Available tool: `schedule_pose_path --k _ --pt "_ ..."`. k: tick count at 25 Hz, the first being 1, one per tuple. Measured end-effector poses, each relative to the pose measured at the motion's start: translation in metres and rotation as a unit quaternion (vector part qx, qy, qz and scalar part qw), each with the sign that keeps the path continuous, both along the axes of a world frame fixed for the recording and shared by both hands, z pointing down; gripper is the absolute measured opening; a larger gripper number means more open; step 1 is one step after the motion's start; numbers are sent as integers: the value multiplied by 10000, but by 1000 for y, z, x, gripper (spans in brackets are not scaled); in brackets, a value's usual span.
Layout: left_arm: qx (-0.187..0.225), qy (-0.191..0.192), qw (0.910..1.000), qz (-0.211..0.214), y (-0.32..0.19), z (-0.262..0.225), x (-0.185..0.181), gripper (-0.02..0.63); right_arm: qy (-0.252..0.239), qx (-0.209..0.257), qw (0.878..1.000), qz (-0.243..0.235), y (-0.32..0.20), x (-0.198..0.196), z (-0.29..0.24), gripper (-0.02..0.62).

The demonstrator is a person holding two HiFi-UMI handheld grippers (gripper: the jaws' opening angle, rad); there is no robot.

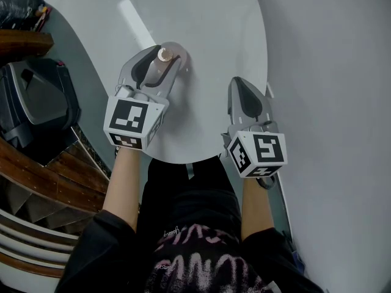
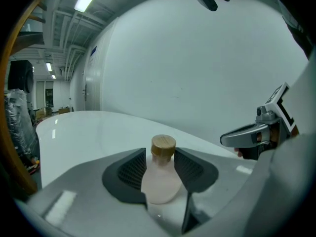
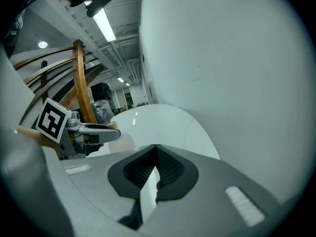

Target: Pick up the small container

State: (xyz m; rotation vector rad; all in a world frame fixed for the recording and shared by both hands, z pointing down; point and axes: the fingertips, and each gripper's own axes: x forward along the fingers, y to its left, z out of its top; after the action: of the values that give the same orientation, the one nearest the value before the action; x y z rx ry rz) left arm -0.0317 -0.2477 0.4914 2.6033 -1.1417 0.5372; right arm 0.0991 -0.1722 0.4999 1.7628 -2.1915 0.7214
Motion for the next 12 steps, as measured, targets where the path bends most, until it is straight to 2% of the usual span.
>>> schedule_pose_path --k 7,12 --pt "22 -36 10000 22 3 1 2 178 -21 -20 10000 34 5 4 3 21" --pt "208 -109 9997 103 2 1 2 164 -22 -24 10000 42 5 4 3 21"
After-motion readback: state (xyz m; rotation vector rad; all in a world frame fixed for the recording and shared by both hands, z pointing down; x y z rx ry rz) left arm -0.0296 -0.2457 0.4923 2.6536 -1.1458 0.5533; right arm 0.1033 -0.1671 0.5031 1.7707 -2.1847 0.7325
